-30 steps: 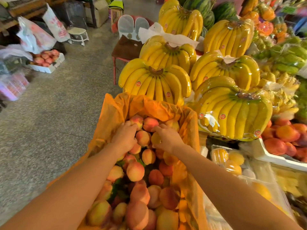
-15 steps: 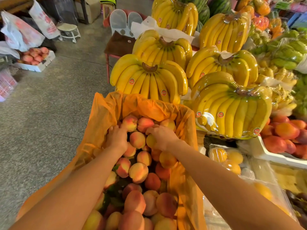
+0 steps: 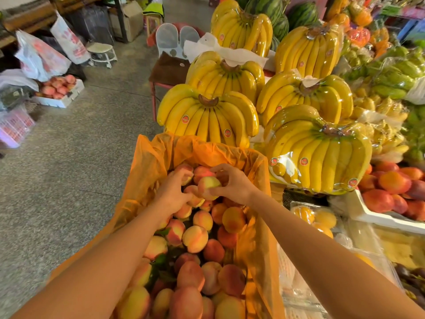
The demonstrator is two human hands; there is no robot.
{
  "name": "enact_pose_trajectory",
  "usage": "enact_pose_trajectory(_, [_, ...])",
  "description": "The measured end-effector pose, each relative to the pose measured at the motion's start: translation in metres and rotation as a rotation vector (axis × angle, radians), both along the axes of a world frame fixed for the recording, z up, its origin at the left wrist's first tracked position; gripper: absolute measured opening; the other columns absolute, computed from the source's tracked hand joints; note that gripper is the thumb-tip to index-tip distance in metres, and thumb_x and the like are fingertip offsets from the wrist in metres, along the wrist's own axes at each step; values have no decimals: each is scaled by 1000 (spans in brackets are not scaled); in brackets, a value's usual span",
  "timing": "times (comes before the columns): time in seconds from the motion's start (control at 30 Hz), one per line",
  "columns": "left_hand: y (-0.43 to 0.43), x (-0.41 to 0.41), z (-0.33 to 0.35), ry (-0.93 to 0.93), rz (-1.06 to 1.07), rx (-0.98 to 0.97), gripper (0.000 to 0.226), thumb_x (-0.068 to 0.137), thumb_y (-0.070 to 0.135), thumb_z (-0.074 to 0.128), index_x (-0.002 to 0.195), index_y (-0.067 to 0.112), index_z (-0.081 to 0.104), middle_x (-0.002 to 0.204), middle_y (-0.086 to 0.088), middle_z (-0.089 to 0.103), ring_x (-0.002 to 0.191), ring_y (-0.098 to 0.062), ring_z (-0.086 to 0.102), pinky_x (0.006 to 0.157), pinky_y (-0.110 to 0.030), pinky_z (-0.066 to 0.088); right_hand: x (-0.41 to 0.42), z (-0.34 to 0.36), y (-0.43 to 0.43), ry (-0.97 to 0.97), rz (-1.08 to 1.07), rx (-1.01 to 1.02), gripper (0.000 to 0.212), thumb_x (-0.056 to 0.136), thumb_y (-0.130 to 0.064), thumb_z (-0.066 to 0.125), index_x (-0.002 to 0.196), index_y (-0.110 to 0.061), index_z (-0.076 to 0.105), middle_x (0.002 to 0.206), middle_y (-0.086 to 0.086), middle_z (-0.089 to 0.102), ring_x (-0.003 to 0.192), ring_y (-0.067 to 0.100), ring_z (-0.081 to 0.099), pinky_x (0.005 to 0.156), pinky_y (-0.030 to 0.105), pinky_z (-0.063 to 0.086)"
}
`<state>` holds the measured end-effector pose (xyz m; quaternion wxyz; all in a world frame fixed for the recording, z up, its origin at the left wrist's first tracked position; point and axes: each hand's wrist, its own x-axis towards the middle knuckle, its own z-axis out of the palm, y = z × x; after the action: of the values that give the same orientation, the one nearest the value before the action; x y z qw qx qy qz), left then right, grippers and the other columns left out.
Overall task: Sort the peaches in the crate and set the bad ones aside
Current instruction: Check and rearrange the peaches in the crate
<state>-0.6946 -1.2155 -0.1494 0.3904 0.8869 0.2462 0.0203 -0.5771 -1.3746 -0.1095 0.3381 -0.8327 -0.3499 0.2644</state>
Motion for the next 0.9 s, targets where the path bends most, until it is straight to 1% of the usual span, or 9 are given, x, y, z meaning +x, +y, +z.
enact_pose_trajectory(0.07, [-3, -9, 15, -84, -66, -377, 66, 75, 11, 78, 128, 36, 46, 127, 1, 51, 100, -17, 61, 86, -33, 52, -3, 6, -2, 96, -55, 41, 61, 72, -33, 84, 123, -20, 54, 113, 3, 62, 105, 17, 60, 89, 38, 53])
enact_pose_trajectory(0.13, [-8, -17, 32, -131, -81, -516, 73, 73, 16, 81, 133, 36, 45, 126, 5, 51, 98, -14, 62, 84, -28, 51, -9, 12, -3, 157, -72, 73, 63, 70, -35, 85, 123, -21, 53, 111, 2, 64, 104, 18, 62, 88, 36, 53])
enact_pose_trajectory(0.27, [-13, -37, 54, -201, -93, -641, 62, 73, 24, 82, 127, 35, 53, 129, 4, 53, 109, -13, 59, 90, -29, 51, -26, 28, -8, 331, -81, 222, 65, 72, -22, 84, 128, -21, 49, 119, 1, 66, 110, 16, 63, 96, 34, 51])
enact_pose_trajectory(0.43, [-17, -60, 70, -267, 50, -1221, 43, 87, 29, 65, 128, 22, 55, 130, -20, 55, 115, -34, 59, 94, -44, 52, -51, 47, -8, 318, -35, 317, 65, 73, -11, 82, 128, -14, 47, 121, 7, 64, 111, 20, 62, 94, 34, 50])
enact_pose_trajectory(0.6, [-14, -82, 83, -271, 122, -1254, 43, 86, 33, 63, 123, 11, 59, 133, -20, 52, 113, -32, 60, 79, -39, 56, -66, 61, -7, 379, 53, 319, 44, 83, -12, 71, 124, -5, 56, 113, 5, 65, 102, 12, 64, 86, 28, 53])
enact_pose_trajectory(0.67, [-10, -94, 88, -275, 156, -1289, 42, 77, 31, 72, 114, 12, 65, 127, -17, 58, 109, -29, 62, 76, -37, 57, -66, 60, -7, 384, 22, 292, 32, 86, -17, 68, 117, -9, 60, 106, 6, 67, 94, 12, 65, 75, 24, 54])
enact_pose_trajectory(0.73, [-1, -107, 92, -288, 113, -1345, 60, 60, 33, 86, 112, 10, 67, 124, -16, 62, 111, -27, 62, 84, -37, 57, -63, 52, -6, 346, 12, 249, 18, 88, -17, 68, 106, -14, 63, 96, 6, 67, 83, 9, 63, 69, 21, 50])
enact_pose_trajectory(0.8, [10, -120, 94, -301, 53, -1354, 82, 47, 35, 92, 118, 7, 63, 121, -14, 64, 110, -26, 62, 91, -37, 54, -62, 40, -3, 282, 10, 170, 13, 88, -15, 70, 98, -18, 64, 89, 2, 66, 77, 8, 62, 71, 27, 50])
enact_pose_trajectory(0.9, [22, -137, 98, -276, 5, -1299, 89, 45, 34, 93, 124, 11, 59, 119, -8, 66, 107, -23, 63, 89, -35, 54, -61, 15, 3, 171, 32, -1, 16, 82, -22, 75, 93, -25, 64, 94, 4, 67, 91, 21, 65, 85, 44, 53])
